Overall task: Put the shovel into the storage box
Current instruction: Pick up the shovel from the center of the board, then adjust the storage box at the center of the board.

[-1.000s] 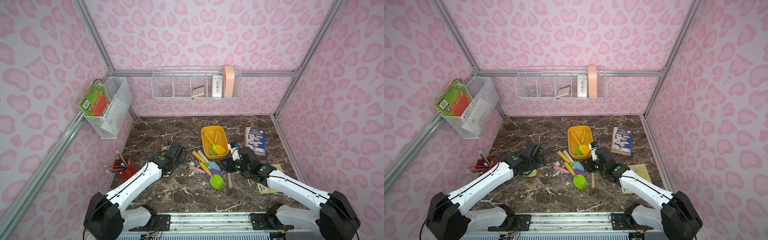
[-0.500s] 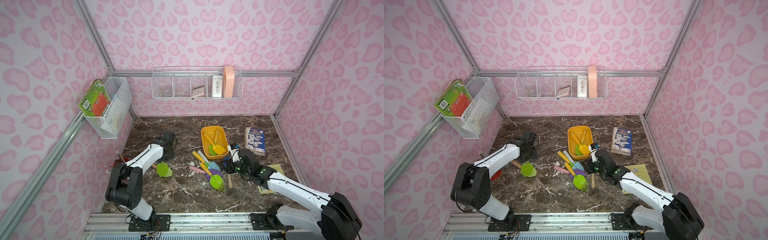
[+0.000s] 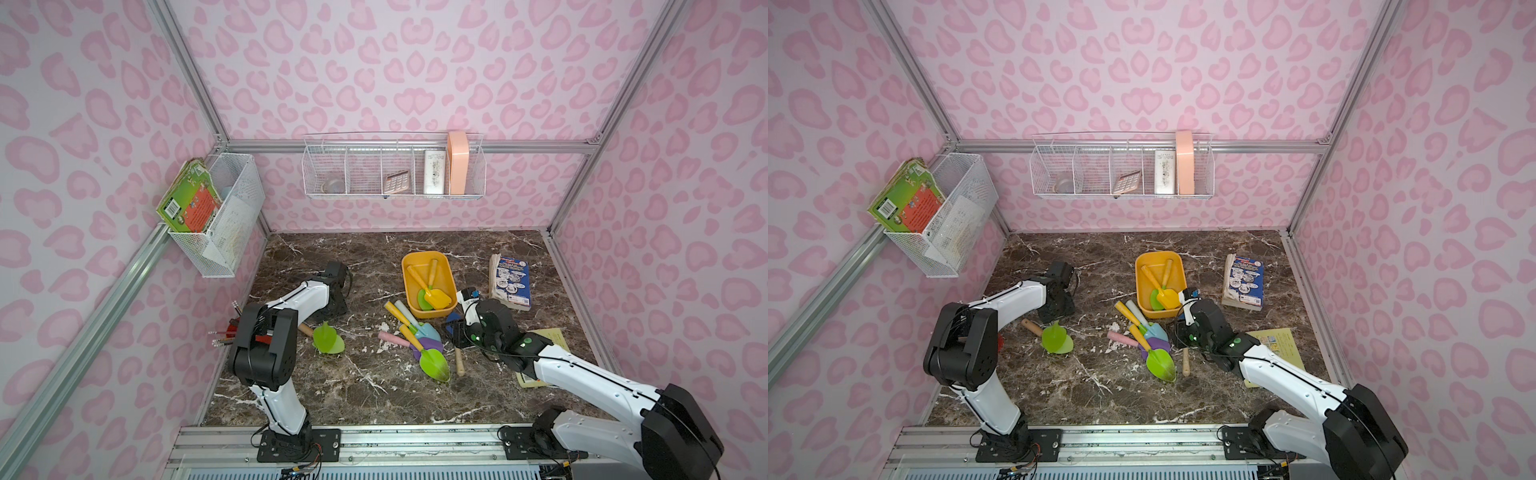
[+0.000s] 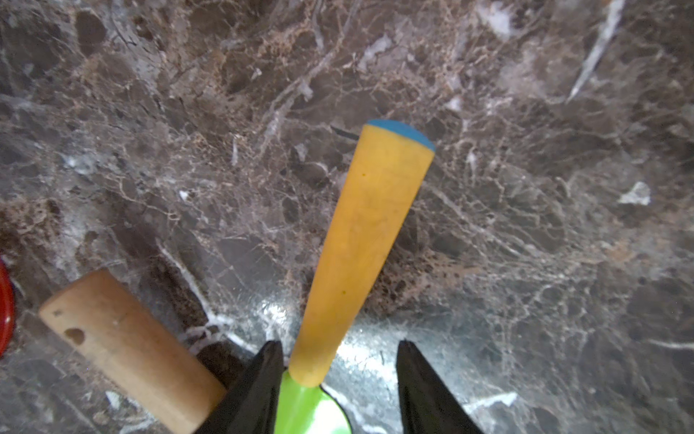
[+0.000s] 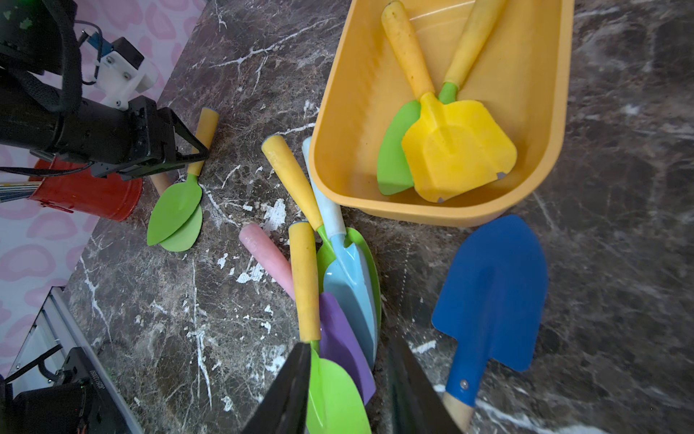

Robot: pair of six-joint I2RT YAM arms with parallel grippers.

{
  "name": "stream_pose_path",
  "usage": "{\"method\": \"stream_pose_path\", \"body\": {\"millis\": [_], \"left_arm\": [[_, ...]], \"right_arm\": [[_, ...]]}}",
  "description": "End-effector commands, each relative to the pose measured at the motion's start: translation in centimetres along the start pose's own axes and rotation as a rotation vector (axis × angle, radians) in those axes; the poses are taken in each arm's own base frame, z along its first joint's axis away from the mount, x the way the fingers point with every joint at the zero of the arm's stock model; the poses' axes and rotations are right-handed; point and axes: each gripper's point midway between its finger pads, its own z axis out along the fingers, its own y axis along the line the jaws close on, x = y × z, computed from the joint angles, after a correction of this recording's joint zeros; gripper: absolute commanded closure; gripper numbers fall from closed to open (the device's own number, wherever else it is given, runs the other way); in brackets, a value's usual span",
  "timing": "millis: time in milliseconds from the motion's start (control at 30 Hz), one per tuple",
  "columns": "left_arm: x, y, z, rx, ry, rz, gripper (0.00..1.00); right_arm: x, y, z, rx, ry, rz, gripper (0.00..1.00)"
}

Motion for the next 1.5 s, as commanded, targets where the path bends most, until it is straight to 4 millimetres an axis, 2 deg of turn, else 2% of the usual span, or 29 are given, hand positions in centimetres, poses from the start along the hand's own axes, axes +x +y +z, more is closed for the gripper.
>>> {"method": "stream_pose_path", "body": {"millis": [0, 533, 700, 933, 1100, 1300, 1467], "left_arm": [[0.3, -0.2, 0.4, 0.011, 0.016, 0.004, 0.51], [0.6, -1.6, 1.0, 0.053, 0.067, 0.018, 0.75], [0.4, -2.4, 0.0, 0.077, 0.061, 0.041, 0.85], [0.0, -5.0, -3.6, 0.127, 0.016, 0.122, 0.93], [0.1, -7.9, -7.4, 0.230, -0.006, 0.171, 0.95], [0.9, -13.1, -12.5, 0.382, -0.027, 0.233, 0.95], [1.0, -17.7, -15.6, 0.478, -0.050, 0.255, 0.95]], "right_arm": [[-0.7, 0.3, 0.1, -0.004, -0.020, -0.006, 0.63], [-1.6, 0.5, -0.4, 0.001, -0.045, -0.012, 0.63], [-1.9, 0.4, -0.5, 0.011, -0.059, -0.013, 0.63], [-2.7, -0.8, -1.2, 0.040, -0.106, 0.018, 0.63], [-4.1, -3.8, -1.5, 0.078, -0.126, 0.089, 0.62], [-6.2, -7.7, -1.2, 0.162, -0.152, 0.150, 0.62], [-6.8, -9.0, 0.1, 0.173, -0.136, 0.182, 0.62]]}}
